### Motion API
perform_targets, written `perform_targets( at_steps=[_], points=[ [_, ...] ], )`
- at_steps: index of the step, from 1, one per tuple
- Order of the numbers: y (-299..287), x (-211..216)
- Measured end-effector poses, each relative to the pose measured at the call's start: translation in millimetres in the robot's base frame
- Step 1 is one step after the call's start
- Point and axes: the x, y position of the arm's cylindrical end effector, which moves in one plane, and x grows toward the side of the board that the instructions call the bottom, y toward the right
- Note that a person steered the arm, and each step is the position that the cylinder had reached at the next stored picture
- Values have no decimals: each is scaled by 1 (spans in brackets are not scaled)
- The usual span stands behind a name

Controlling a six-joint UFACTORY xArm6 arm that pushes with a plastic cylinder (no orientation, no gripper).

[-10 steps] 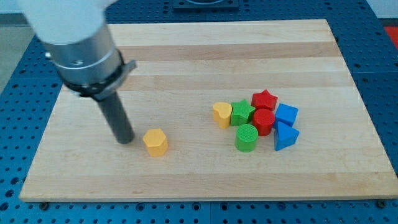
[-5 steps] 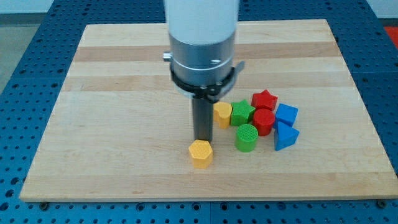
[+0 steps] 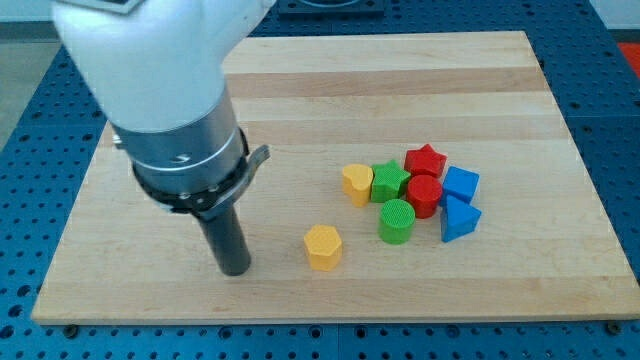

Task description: Place the yellow hexagon towards the bottom right side of the green circle

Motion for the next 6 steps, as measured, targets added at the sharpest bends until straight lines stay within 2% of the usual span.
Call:
perform_targets(
  at_steps=[3, 6],
  points=[
    [46, -1],
    [131, -1]
  ],
)
